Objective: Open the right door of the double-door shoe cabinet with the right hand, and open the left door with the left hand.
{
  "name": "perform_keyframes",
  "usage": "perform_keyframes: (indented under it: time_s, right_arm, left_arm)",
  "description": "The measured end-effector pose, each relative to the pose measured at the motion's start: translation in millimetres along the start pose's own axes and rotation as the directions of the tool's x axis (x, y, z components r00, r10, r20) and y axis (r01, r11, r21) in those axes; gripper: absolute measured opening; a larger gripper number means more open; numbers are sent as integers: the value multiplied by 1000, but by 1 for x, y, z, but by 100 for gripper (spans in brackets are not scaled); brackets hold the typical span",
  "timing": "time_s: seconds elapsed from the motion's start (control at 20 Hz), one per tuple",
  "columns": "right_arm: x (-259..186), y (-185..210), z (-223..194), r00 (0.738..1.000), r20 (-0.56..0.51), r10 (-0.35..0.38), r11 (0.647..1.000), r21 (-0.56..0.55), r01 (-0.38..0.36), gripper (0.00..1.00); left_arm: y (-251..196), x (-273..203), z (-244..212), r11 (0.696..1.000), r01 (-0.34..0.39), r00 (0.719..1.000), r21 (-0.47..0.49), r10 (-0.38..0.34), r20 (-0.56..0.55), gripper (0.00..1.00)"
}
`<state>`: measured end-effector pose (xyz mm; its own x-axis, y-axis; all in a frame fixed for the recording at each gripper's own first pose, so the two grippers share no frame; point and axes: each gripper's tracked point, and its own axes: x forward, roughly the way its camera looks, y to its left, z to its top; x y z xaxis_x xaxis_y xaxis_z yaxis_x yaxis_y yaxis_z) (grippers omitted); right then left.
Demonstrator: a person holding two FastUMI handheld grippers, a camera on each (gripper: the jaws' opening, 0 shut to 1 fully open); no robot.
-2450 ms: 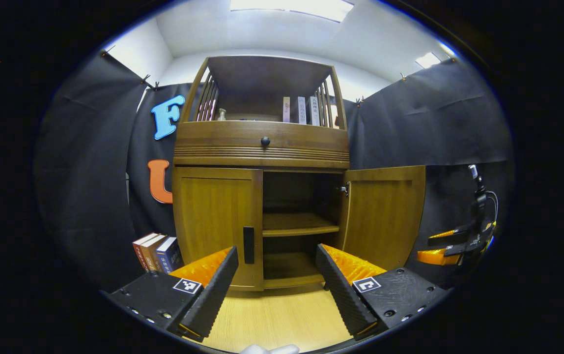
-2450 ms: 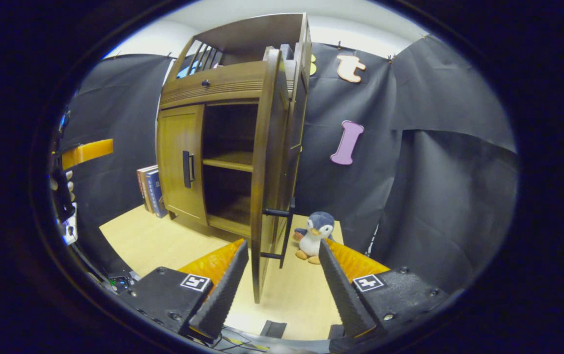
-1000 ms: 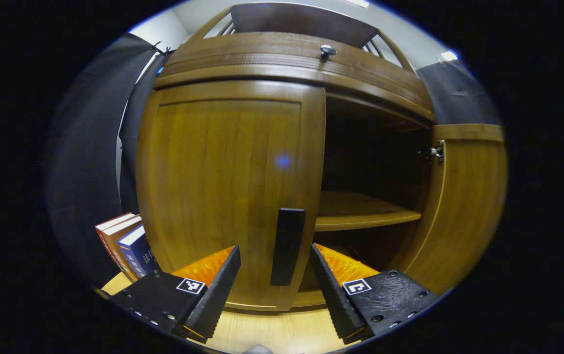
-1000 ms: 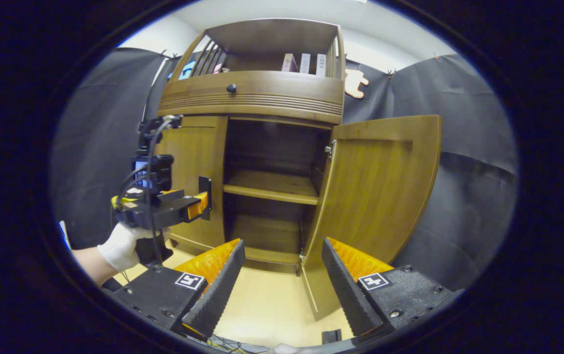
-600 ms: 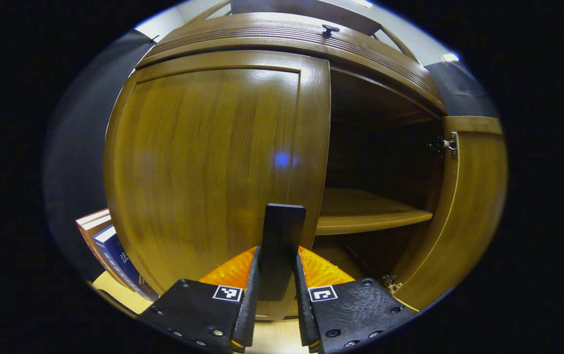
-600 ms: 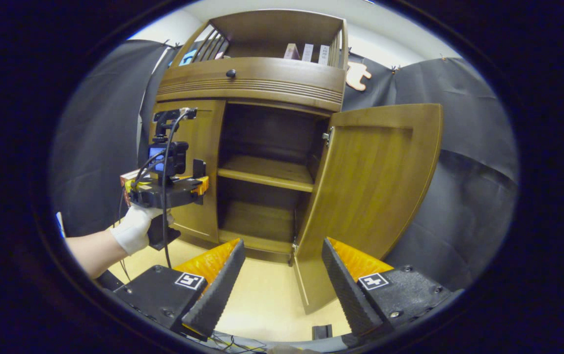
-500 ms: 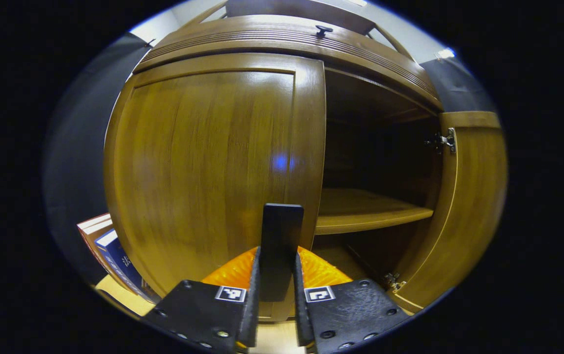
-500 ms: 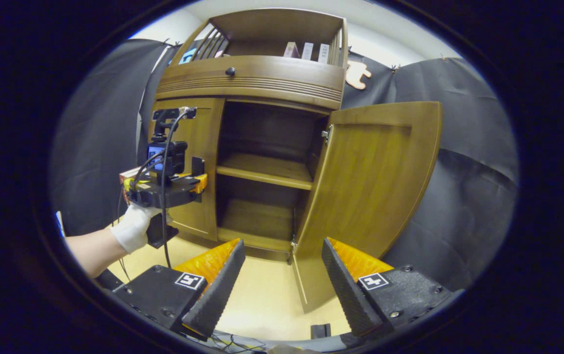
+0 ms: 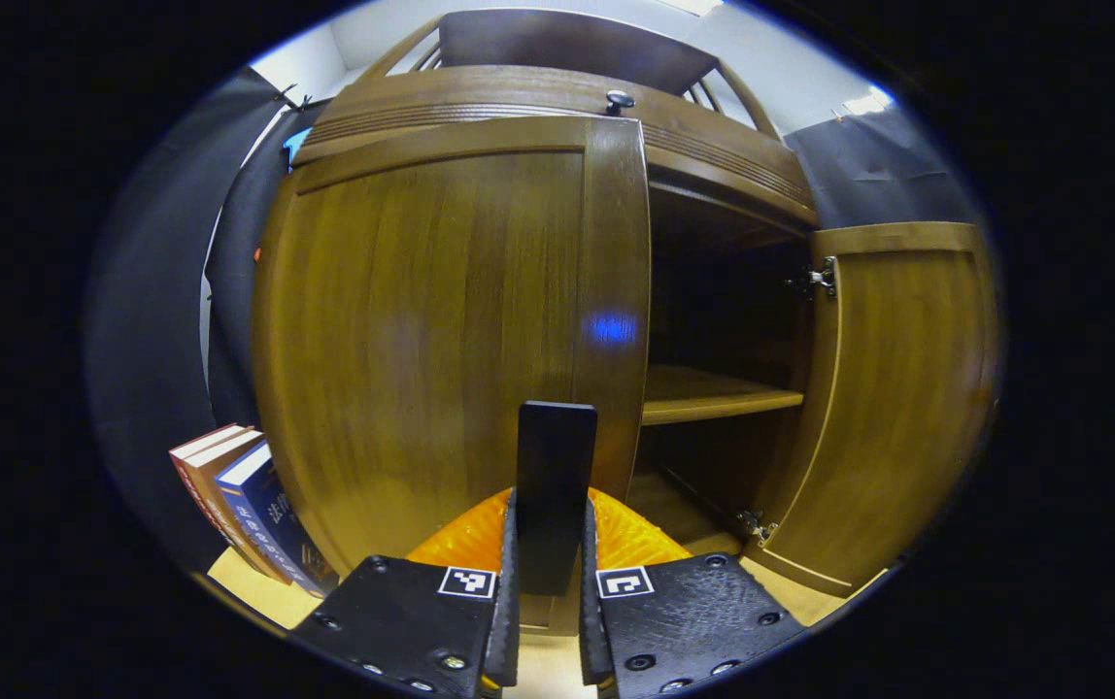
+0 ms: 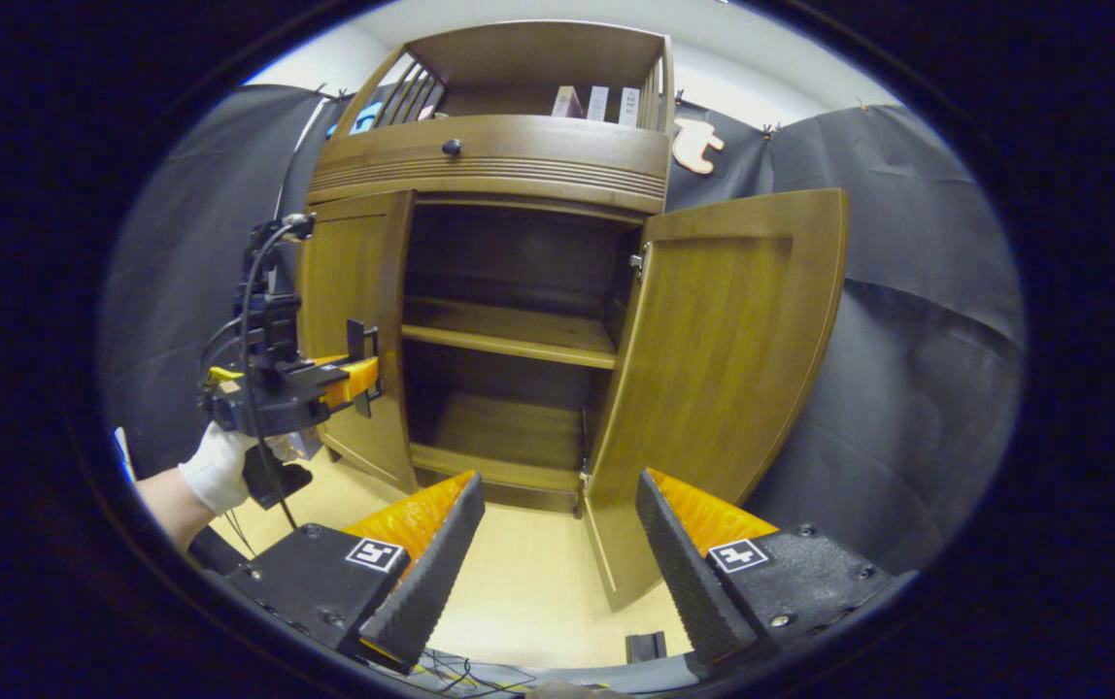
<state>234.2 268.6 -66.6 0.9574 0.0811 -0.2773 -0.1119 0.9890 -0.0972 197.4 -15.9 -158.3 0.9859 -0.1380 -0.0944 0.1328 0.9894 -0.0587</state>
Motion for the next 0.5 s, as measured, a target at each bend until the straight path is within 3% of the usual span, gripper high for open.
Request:
perform_keyframes:
  time_s: [0.05, 0.1, 0.2, 0.25, 0.3, 0.5]
  right_arm:
    - [-1, 3, -3, 1000, -3, 6, 1000, 4, -6, 99]
    - [-2, 5, -4, 1000, -6, 15, 1000, 10, -15, 99]
    - [-4, 11, -7, 999, -8, 32, 999, 20, -32, 99]
    - [-4, 14, -9, 999, -10, 40, 999, 21, -40, 99]
    - [-5, 17, -10, 999, -13, 49, 999, 23, -48, 99]
    - [-12, 27, -14, 997, -14, 78, 997, 21, -78, 99]
  left_arm:
    - [2, -11, -1, 1000, 0, 1000, 2, 0, -1, 33]
    - [5, -21, -1, 1000, -3, 1000, 2, 3, -2, 24]
    - [12, -37, -2, 1000, -15, 1000, 8, 15, -5, 24]
    - [16, -46, -2, 1000, -25, 1000, 11, 25, -4, 33]
    - [20, -53, -2, 999, -34, 999, 8, 34, -5, 23]
    - [34, -80, -1, 998, -65, 998, -20, 65, -8, 23]
